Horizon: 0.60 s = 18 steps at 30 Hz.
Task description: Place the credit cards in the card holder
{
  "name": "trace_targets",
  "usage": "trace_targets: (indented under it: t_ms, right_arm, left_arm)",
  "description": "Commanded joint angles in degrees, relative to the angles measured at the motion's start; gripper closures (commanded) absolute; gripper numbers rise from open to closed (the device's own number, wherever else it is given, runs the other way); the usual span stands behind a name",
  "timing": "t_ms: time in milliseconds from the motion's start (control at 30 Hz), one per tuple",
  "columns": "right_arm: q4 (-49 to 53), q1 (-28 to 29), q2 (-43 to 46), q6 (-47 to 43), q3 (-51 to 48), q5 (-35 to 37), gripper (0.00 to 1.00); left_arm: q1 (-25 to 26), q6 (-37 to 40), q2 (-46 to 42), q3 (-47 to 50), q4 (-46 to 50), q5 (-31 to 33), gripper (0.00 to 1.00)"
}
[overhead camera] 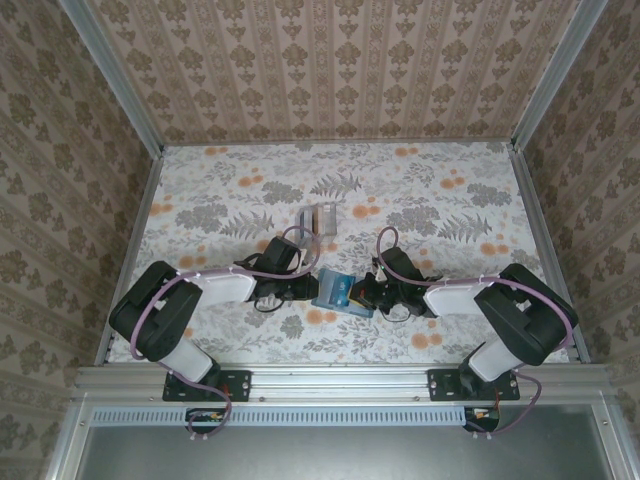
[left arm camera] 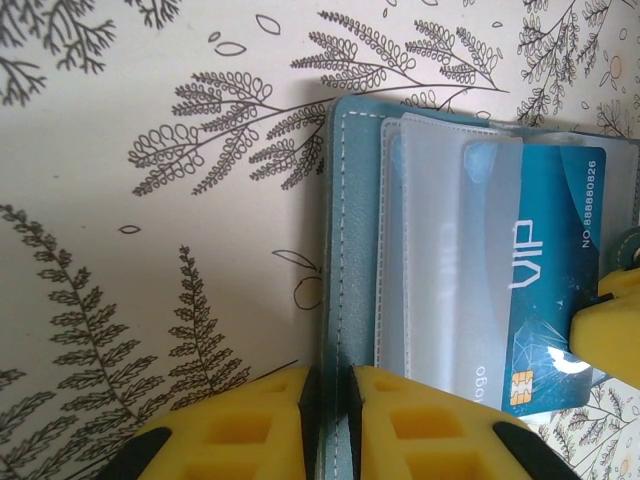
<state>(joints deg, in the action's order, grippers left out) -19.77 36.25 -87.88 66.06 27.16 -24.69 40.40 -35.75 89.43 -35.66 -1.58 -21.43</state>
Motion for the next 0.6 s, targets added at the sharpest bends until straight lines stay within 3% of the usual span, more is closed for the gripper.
trace_targets:
  t_ms: [0,567]
  right_arm:
    - [2.18,-0.12,-1.01,0.55,0.51,-1.55,1.00]
    - [-0.78,1.57,-8.04,1.85,6.11,-2.07,1.00]
  left_arm:
    - [0.38,1.12,3.01,0.64,4.31,0.08,0.81]
    - [0.64,0.60,4.49,-0.42,4.15,-1.06,0.83]
